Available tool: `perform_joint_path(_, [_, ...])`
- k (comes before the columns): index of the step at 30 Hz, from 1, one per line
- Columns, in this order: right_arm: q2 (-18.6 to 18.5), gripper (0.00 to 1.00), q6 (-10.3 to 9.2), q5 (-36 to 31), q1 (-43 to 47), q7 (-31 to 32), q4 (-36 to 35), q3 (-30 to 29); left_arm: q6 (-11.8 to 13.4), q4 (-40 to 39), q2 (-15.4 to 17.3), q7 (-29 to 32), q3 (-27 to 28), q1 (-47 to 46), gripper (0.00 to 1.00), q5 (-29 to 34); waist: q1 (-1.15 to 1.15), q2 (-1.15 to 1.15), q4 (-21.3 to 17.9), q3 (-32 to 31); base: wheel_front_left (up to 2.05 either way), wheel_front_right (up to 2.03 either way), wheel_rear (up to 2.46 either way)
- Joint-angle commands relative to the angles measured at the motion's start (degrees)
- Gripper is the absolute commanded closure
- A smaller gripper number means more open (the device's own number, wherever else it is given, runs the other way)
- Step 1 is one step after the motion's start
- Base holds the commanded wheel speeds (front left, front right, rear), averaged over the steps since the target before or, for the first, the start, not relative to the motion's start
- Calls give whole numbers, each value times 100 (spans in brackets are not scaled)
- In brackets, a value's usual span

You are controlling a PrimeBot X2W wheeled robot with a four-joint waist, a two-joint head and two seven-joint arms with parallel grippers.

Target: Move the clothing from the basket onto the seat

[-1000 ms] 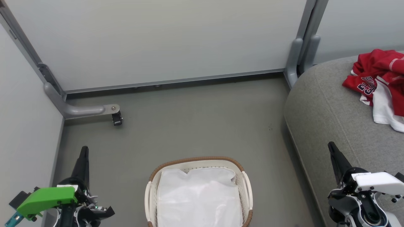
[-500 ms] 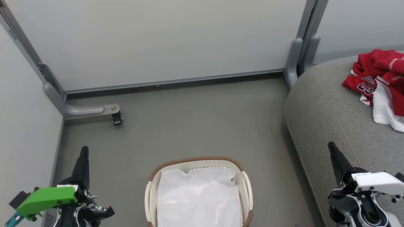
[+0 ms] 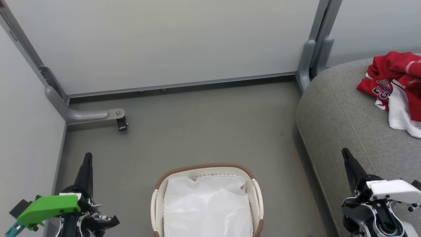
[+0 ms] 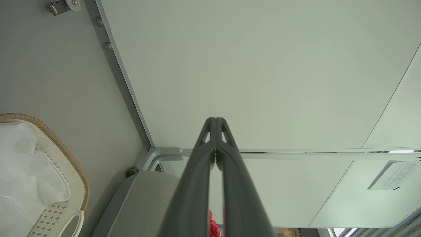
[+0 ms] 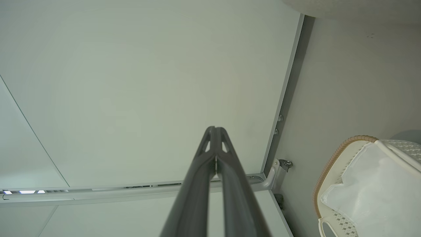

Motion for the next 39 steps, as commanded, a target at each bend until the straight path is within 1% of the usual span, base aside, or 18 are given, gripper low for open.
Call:
perform_joint_path(1, [-17,100,-2,-12,-44,18,-11,-14,-28,-9,19,21,10,-58,100,8,0,0,0,0,0,0,0])
perform_joint_path(39, [-17,100,-2,-14,-44,18,-11,-14,-28,-10,19,18,5,-58,100,4,0,0,0,0,0,0,0])
